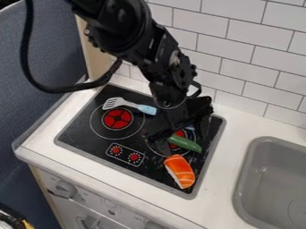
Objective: Take the blue spatula and put it on the right burner pushing the orange thing to the left burner
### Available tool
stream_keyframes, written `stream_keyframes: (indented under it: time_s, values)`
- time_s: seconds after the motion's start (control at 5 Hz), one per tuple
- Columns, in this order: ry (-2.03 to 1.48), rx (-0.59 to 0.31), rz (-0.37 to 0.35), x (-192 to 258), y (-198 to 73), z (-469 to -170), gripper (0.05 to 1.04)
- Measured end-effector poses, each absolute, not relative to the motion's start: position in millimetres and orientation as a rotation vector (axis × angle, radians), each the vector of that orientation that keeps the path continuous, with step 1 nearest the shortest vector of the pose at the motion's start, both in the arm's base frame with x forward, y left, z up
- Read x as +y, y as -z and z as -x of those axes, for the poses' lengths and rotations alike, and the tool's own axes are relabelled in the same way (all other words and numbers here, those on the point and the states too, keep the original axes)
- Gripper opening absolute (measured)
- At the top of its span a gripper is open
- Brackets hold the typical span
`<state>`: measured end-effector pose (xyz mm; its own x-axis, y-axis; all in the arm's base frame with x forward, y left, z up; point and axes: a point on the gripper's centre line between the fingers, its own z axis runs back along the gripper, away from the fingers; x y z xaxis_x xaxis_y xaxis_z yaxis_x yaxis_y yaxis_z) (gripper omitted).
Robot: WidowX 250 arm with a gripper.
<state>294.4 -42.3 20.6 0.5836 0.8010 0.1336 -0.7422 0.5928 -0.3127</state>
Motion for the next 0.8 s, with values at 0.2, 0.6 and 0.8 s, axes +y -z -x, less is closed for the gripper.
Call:
stream_keyframes:
  time_s: [0.2,0.6,0.8]
  values:
    - [-0.921,-0.248,0.216,-41.6,-12.7,-291.5,1.0]
    - [-1.199,-0.296,0.19,-15.5,-24.1,-311.8,1.0]
    - [-1.33,-0.3,0.179,-1.7,-16.4,-324.2,1.0]
